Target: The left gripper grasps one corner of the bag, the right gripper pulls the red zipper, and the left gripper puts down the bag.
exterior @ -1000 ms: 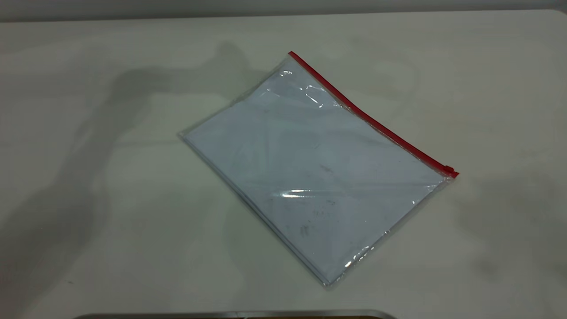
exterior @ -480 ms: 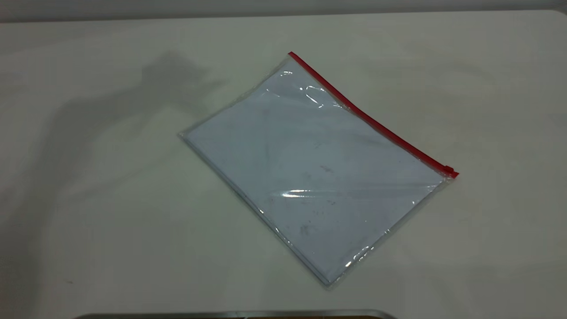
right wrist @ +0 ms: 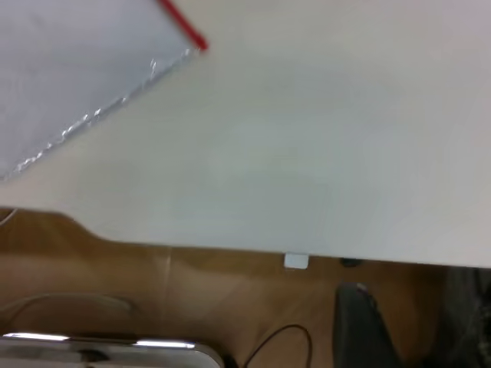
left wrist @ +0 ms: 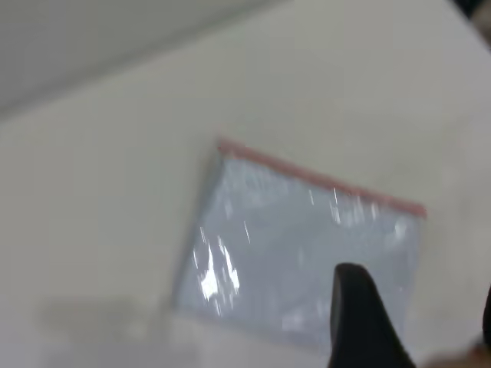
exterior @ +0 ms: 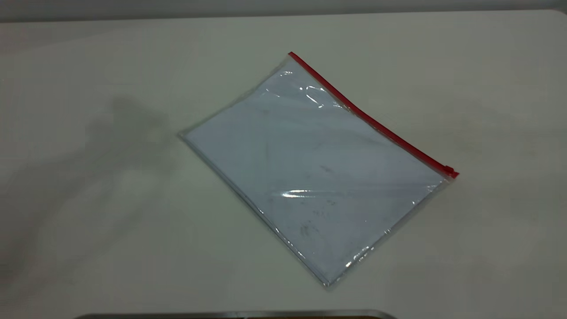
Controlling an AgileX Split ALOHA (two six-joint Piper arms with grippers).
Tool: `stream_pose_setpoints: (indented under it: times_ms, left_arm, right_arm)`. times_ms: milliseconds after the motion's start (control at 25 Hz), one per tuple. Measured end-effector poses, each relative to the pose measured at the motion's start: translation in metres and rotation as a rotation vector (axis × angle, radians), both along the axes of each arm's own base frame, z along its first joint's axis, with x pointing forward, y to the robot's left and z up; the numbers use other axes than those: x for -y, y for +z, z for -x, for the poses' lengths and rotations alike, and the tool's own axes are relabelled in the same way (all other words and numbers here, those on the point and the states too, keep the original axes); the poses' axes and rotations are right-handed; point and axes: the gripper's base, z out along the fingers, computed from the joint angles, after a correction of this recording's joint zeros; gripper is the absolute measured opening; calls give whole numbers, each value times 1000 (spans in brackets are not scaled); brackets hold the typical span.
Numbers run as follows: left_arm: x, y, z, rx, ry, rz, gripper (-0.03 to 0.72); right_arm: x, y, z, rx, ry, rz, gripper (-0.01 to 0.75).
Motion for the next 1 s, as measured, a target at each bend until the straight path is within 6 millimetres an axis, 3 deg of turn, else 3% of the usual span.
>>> stream_pose_setpoints:
  times_ms: [160, 240, 400, 640, 840, 1000]
  left_arm:
    - [1, -39, 61, -149, -8, -92, 430]
    - [-2, -68, 91, -241, -2, -148, 427]
    - [-20, -119, 145, -385, 49, -242, 427]
    - [-52, -171, 206, -434, 102, -370, 426]
    - [-68, -193, 238, -336, 126, -376, 426]
    - [-75, -189, 256, -222, 141, -339, 426]
  right_arm:
    - [-4, -6, -5, 43, 69, -13, 400]
    - [-6, -7, -5, 43, 119, -15, 400]
    - [-8, -7, -4, 43, 187, -17, 400]
    - [-9, -8, -4, 41, 200, -17, 400]
    - [-9, -8, -4, 41, 200, -17, 391]
    - [-9, -8, -4, 41, 200, -17, 380]
